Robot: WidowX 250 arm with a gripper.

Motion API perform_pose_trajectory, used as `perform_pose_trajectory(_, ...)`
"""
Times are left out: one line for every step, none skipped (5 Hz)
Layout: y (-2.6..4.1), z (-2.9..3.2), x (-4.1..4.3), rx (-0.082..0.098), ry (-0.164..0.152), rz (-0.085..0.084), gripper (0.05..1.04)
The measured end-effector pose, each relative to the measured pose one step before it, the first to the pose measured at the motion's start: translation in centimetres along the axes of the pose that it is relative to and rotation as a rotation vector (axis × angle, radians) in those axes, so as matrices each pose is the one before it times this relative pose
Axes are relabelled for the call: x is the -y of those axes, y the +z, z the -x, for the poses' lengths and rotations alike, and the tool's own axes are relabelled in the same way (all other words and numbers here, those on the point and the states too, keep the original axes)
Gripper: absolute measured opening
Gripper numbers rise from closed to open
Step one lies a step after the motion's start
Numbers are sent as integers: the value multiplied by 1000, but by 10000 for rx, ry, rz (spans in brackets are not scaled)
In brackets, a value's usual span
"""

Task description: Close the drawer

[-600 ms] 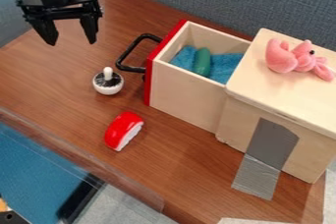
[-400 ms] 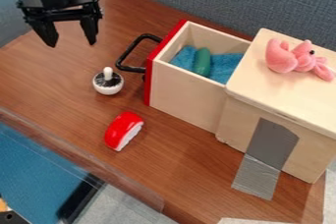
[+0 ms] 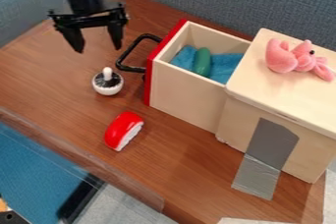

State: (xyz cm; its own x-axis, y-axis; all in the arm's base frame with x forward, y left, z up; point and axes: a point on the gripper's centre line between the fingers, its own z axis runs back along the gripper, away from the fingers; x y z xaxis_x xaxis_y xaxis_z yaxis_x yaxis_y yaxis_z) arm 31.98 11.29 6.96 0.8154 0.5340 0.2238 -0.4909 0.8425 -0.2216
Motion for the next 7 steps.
perform_pose_trajectory(-1143,-1037,1525,93,23,278,999)
perform_pose_trajectory(-1642,-571,883,-185,-5,-43,999)
perform_pose_trajectory(-1732,-175,134,-253,4,-108,949)
perform_pose_trajectory(-952,-319,-85,-198,-27,-61,651)
perform_pose_trajectory(-214,200,564,-81,-273,185,351)
perform_pose_trajectory(-178,363,1179,-103,-634,206,256)
perform_pose_trajectory(-470,821,2256,-197,-630,310,236)
